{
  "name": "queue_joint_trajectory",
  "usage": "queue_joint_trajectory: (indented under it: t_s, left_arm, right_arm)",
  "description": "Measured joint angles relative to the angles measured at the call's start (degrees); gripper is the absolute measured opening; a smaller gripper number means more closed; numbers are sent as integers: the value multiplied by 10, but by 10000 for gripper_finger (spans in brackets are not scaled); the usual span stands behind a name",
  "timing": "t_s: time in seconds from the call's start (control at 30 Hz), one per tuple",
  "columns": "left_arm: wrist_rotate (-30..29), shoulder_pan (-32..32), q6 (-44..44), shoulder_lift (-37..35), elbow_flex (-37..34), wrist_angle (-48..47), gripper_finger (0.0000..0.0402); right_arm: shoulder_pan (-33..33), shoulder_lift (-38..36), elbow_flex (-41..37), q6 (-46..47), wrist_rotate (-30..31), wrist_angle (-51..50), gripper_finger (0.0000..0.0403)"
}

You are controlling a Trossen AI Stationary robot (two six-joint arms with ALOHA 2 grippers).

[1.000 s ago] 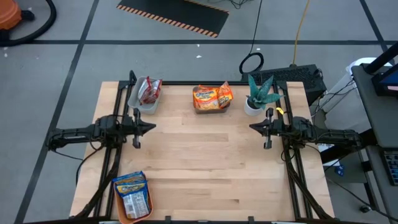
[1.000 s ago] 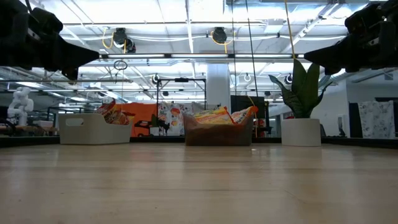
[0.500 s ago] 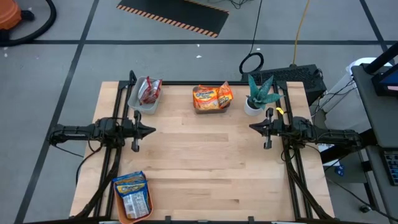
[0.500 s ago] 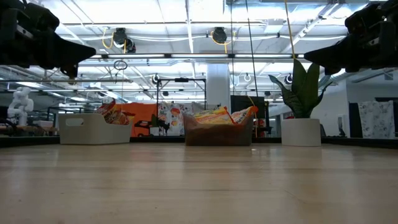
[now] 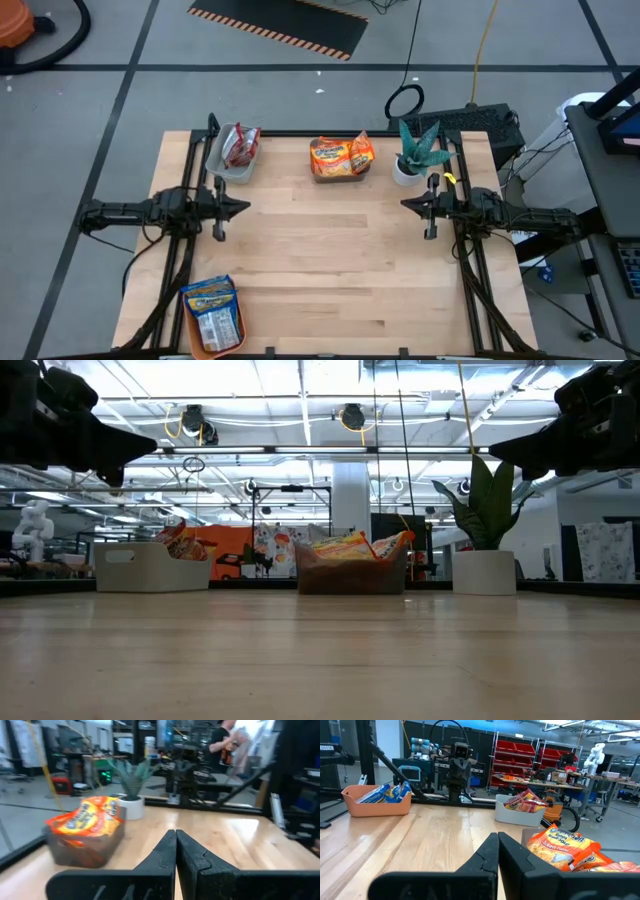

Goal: Sort Maruchan noodles
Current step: Return to Home Position

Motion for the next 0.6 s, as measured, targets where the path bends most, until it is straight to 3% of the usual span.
queue_joint_trajectory:
  t_s: [0.27, 0.6]
  left_arm:
    - [16, 0, 106, 9, 0, -3, 3]
    - [16, 0, 79, 9, -1, 17, 3]
  right_arm:
    - [0, 0, 0, 0, 0, 0, 0]
    - [0, 0, 0, 0, 0, 0, 0]
